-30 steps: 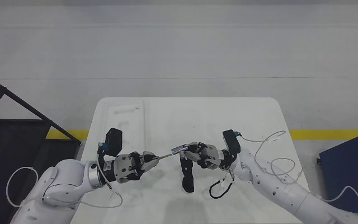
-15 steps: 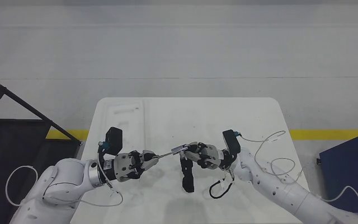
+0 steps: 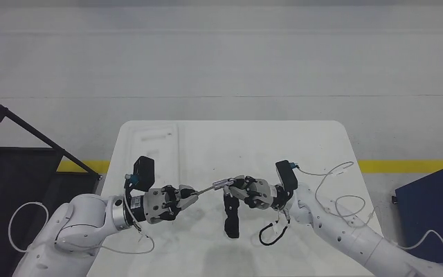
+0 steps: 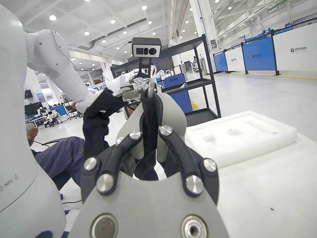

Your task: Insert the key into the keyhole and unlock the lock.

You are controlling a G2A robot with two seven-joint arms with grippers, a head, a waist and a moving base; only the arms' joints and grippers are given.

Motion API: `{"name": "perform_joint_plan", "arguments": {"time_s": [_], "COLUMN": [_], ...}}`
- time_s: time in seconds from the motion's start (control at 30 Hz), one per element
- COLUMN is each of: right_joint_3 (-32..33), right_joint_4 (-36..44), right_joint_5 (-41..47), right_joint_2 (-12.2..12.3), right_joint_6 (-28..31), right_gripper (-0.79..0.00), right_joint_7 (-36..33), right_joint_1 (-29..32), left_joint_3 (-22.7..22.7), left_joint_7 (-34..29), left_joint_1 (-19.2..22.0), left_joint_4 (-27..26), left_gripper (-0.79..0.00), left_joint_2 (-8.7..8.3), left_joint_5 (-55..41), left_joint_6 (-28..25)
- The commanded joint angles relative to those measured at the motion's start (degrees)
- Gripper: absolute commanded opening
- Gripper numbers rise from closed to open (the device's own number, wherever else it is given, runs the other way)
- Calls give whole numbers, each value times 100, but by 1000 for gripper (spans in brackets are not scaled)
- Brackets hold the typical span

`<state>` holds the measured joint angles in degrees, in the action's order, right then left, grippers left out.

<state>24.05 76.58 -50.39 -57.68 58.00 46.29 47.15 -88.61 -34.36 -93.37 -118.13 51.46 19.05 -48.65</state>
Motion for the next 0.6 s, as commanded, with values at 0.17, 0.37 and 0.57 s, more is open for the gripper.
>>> {"name": "perform_joint_plan", "arguments": {"time_s": [0.17, 0.37, 0.57], "right_joint_3": [0, 0, 0], "right_joint_4": [0, 0, 0], "right_joint_5": [0, 0, 0], "right_joint_2": [0, 0, 0], "right_joint_6": [0, 0, 0], "right_gripper": [-785, -785, -785], "right_joint_7": [0, 0, 0], "right_joint_1": [0, 0, 0], "left_joint_3": [-62, -77, -78], "left_joint_7": [-13, -35, -23], "left_joint_1": [-34, -48, -67], "left_joint_4": [-64, -111, -136], "left_gripper": [-785, -785, -785], "left_joint_2": [-25, -43, -56], "left_joint_5": [21, 100, 204], "left_joint_6": [-5, -16, 7]}}
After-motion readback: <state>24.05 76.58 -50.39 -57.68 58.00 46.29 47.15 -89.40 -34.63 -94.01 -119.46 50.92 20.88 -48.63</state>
